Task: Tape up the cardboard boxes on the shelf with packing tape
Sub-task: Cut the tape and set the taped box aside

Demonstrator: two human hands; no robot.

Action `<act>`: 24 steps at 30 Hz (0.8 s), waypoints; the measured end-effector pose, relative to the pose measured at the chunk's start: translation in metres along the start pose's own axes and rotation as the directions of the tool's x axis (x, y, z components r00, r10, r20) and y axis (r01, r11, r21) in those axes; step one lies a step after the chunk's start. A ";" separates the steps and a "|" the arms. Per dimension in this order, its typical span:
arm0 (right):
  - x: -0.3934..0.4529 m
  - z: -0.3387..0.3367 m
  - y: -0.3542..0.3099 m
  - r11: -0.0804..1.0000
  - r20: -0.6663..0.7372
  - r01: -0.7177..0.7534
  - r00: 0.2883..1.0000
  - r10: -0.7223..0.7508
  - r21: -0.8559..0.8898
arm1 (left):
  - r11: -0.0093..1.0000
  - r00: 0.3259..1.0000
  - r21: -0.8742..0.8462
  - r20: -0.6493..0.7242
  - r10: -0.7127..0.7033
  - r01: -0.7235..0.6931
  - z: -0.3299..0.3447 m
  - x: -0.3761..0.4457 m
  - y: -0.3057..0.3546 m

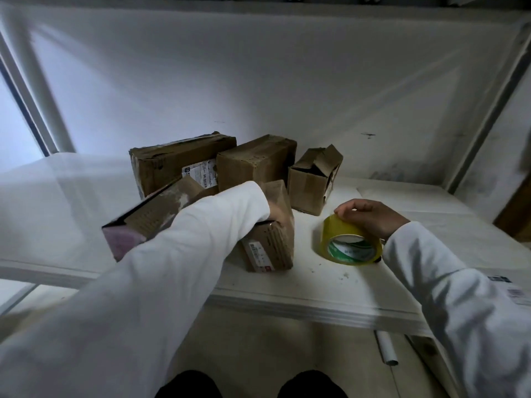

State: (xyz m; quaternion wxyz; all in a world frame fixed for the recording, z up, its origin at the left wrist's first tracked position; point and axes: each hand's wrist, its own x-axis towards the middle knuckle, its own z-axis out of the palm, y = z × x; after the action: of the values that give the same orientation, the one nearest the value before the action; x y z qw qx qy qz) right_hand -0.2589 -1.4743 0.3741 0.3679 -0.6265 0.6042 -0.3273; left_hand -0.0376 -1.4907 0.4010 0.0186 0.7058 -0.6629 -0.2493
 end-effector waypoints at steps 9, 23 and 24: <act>0.005 0.004 -0.002 0.999 -0.003 0.015 1.000 -0.015 -0.052 | 0.937 0.994 -0.350 0.099 0.035 0.002 0.004 0.004 -0.063; 0.013 0.014 -0.002 0.997 -0.053 0.006 0.999 -0.010 -0.071 | 0.955 0.921 -0.248 -0.310 -0.237 0.163 0.043 0.021 -0.034; 0.014 0.014 -0.002 0.998 -0.064 0.002 0.998 -0.006 -0.066 | 0.955 0.924 -0.254 -0.306 -0.229 0.153 0.043 0.022 -0.034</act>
State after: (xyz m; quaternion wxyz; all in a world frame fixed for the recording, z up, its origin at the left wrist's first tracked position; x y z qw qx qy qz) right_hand -0.2451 -1.4869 0.3680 0.3268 -0.6289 0.6247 -0.3277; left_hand -0.0221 -1.4939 0.3442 0.1854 0.7924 -0.5451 -0.2013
